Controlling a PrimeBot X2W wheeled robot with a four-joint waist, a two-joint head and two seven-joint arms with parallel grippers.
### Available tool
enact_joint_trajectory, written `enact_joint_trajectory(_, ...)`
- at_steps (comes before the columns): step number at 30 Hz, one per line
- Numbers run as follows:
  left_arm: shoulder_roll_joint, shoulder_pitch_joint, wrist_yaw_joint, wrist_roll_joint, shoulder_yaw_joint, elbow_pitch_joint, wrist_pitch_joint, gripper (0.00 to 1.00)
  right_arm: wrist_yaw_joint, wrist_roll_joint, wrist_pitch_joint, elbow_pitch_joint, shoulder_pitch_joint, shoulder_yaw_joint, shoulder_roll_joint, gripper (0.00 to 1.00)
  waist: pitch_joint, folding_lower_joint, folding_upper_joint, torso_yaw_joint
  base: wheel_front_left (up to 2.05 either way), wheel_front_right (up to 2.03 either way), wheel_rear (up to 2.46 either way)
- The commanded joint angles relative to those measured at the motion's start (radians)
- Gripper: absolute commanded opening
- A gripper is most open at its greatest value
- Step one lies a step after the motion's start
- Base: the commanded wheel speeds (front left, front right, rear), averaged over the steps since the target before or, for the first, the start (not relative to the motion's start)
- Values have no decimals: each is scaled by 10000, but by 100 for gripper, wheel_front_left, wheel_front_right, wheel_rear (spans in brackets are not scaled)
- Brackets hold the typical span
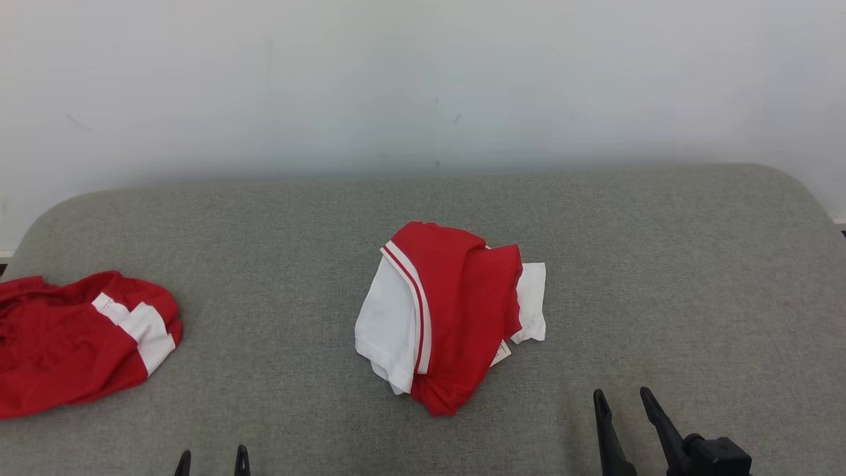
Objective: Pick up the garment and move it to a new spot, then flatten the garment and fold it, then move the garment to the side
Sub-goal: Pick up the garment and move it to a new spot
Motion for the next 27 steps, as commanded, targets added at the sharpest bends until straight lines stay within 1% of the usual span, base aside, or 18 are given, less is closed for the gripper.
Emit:
enact_joint_trajectory(1,-21,-37,21,56,7,13,-34,100,-21,-53,-29,4,58,-3,-1,100,3,0,0,-3,0,0,0)
enact_joint_trajectory(10,-26,-127,-59,-123,-97,184,-34,100,-21,111,-43,78,-50,95,42,100,-1,0,0,-45,0,0,0)
enact_joint_trajectory(27,-28,-213,68,-205,-241,182,-34,100,-21,387,-74,158,-138,250,49,100,15,0,0,-22,0,0,0)
